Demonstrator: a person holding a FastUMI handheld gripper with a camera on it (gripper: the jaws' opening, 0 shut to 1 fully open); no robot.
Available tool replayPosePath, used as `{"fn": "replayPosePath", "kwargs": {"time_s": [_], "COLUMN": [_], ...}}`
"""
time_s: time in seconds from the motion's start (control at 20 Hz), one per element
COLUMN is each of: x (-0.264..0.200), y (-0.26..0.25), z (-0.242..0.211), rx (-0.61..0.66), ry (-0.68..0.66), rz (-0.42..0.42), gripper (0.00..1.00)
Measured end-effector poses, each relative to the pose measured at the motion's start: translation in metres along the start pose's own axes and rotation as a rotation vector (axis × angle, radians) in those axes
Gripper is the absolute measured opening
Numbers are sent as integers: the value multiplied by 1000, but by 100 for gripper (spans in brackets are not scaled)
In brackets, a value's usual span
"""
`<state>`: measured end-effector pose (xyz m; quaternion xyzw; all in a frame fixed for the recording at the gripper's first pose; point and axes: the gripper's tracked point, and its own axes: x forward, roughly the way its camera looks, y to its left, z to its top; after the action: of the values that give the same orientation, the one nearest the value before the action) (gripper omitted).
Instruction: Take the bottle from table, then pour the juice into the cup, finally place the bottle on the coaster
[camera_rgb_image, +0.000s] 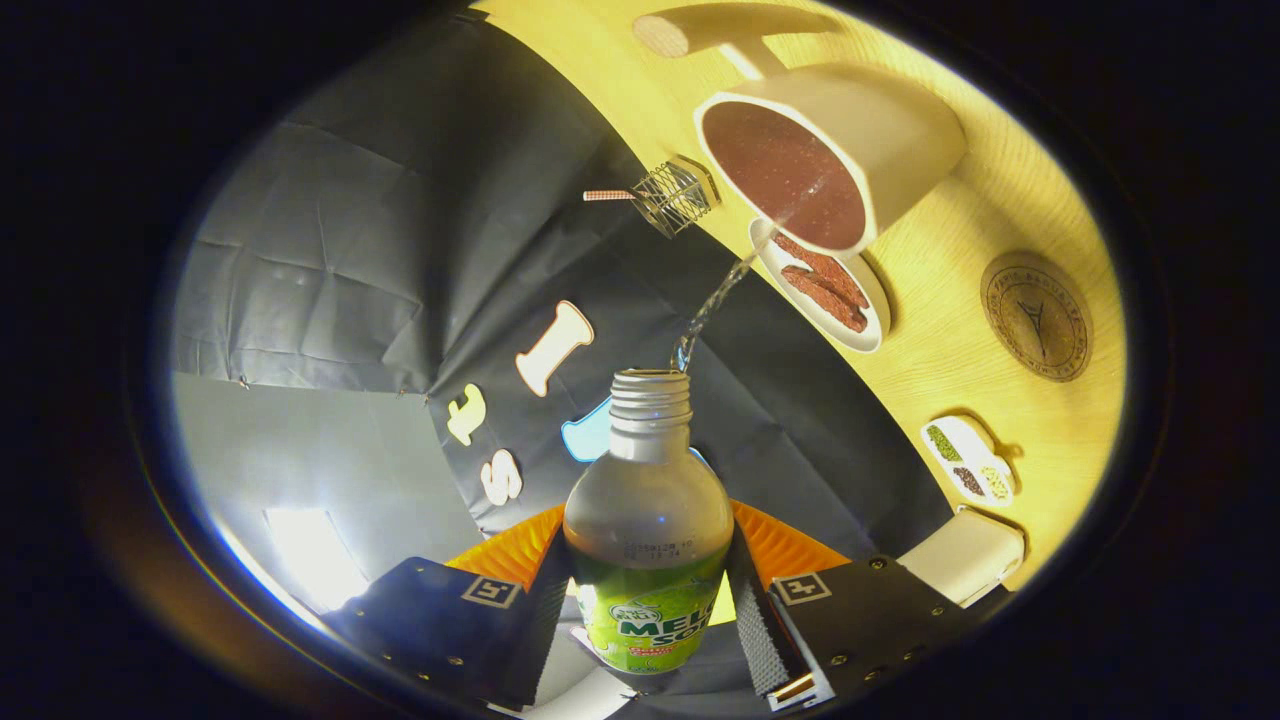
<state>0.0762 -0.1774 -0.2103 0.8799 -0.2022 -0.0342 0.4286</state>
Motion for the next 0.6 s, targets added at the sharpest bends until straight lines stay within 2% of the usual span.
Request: {"fn": "replayPosePath", "kwargs": {"time_s": [0.6], "x": [4], "y": [8], "z": [-2], "rx": [16], "ry": [-13], "rz": [28], "gripper": [76]}}
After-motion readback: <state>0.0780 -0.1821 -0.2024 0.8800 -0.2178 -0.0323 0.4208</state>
